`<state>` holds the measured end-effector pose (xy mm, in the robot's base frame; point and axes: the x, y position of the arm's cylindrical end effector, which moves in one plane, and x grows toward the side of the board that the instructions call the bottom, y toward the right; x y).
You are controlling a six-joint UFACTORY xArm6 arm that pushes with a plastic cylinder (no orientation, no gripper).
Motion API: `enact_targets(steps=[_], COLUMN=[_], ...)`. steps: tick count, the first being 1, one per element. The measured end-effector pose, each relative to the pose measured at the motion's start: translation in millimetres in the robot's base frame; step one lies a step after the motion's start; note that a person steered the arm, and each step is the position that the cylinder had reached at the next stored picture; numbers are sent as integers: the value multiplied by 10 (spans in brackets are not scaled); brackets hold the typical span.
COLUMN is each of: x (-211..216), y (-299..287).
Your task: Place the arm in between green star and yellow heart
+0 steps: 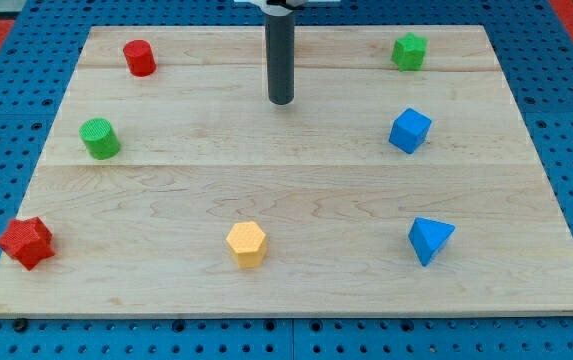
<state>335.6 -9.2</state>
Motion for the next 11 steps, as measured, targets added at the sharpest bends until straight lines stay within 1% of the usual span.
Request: enact_targets(steps=[1, 2, 4, 5, 6, 7, 8, 9, 10, 11], x=[-1, -138, -732, -711, -869, -1276, -1258, -647, -1016, -1437], y=[0, 76, 105, 351, 843, 677, 645, 810, 1140, 792])
